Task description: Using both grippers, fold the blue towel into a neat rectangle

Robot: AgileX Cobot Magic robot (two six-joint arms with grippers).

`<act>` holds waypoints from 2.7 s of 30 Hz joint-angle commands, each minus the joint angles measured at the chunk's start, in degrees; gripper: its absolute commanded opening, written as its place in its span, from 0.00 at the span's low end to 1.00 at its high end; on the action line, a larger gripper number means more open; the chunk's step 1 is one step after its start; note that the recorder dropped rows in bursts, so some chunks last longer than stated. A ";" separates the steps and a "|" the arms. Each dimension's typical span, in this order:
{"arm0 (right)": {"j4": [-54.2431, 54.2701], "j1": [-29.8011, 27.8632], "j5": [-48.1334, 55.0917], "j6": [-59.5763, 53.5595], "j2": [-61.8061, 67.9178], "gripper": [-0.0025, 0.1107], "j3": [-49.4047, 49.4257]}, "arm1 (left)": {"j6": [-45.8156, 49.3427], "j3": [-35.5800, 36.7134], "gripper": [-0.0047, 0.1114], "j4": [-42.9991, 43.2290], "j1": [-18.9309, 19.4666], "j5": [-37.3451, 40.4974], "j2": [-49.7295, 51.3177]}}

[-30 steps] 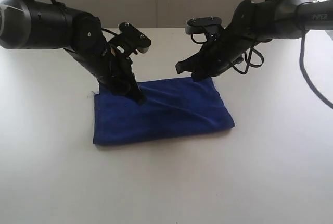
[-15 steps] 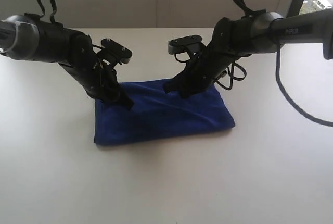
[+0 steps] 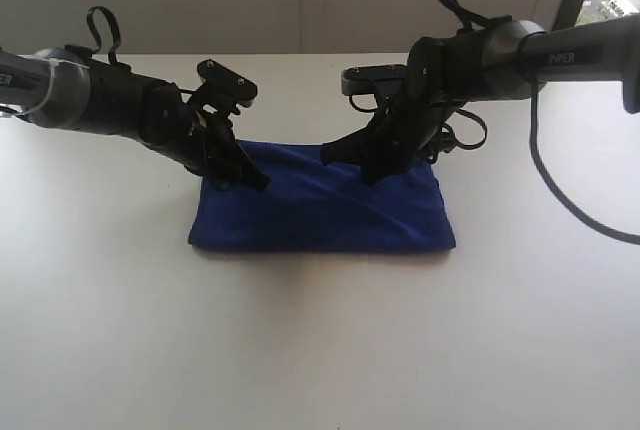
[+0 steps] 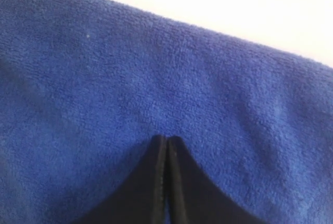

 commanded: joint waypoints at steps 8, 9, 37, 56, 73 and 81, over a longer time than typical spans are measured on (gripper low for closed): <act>-1.38 -0.35 -0.35 -0.80 -3.57 0.02 -0.78 | -2.19 0.34 0.04 -0.47 0.40 7.06 -6.25; -1.38 -0.10 0.07 -1.71 -3.75 0.02 -1.56 | -2.31 0.34 0.04 -0.47 0.40 7.05 -6.25; 8.75 1.17 3.21 -7.31 10.12 0.02 -15.26 | 7.06 0.44 0.04 -2.94 0.40 21.54 -1.27; 8.85 1.17 2.86 -5.83 10.12 0.02 -15.26 | 14.07 0.32 0.04 -3.03 -0.57 11.80 -3.97; 8.72 1.17 1.80 -3.89 10.12 0.02 -15.26 | 21.74 0.42 0.04 -3.40 -2.55 27.26 -3.31; 8.72 1.17 0.59 -3.89 6.96 0.02 -15.37 | 20.69 0.32 0.04 -3.40 -2.55 22.88 -6.86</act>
